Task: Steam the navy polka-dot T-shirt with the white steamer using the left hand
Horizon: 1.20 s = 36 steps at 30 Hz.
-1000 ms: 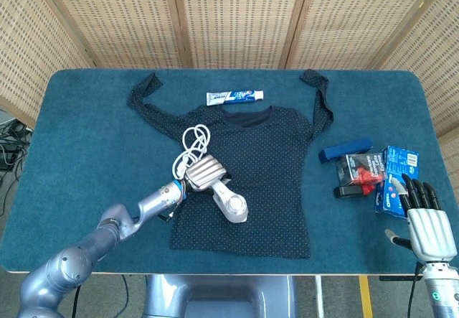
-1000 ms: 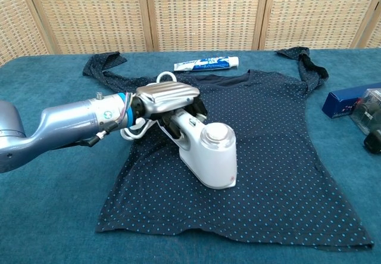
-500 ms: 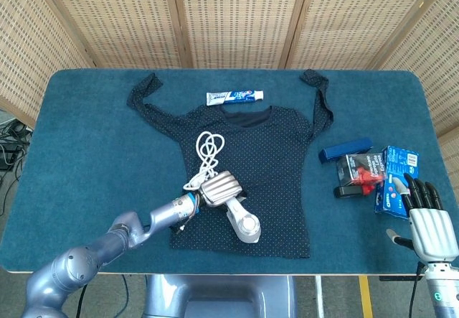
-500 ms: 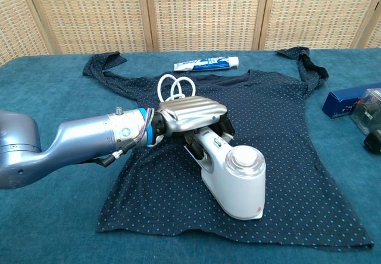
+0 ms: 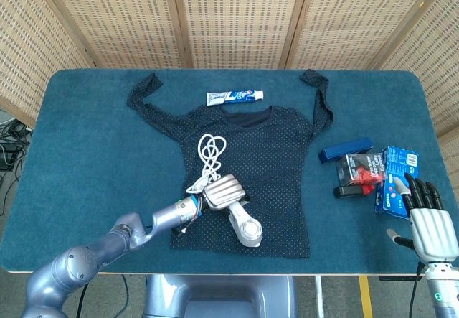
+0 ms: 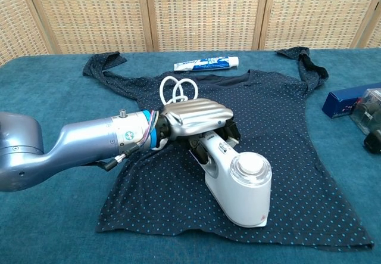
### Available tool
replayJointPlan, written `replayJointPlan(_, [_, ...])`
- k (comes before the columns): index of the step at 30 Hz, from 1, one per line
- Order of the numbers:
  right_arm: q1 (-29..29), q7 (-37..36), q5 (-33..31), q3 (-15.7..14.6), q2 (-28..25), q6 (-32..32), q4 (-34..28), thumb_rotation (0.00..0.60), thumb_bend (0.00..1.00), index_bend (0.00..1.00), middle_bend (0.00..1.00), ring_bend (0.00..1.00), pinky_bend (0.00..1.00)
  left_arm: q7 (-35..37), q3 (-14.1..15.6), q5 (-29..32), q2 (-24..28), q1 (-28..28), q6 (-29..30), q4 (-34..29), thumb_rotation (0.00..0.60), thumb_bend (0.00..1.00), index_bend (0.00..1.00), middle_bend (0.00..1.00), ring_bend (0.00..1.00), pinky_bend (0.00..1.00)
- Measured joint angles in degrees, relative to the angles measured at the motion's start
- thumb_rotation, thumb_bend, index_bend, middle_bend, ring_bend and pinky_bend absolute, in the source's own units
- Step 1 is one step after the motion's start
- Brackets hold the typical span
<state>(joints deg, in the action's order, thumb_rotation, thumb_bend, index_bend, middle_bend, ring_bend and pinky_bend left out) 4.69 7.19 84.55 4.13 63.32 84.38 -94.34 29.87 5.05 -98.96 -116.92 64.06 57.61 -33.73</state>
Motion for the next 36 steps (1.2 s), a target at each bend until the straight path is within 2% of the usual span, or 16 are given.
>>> replayJointPlan(24, [0.1,0.6,0.1,-0.2,0.2,-0.3,-0.2,0.6,0.0,0.01,0.0,0.0,0.0,-0.4,0.2,2.5,4.6,-2.9,-3.5,5.1,0.6,0.51,1.0,0.82,0.74,0.8])
replayJointPlan(36, [0.1,0.6,0.1,-0.2,0.2,-0.3,-0.2,0.6,0.0,0.01,0.0,0.0,0.0,1.5,-1.8,4.6,6.2,-3.7,-2.8,5.6,0.6,0.51,1.0,0.82,0.74,0.8])
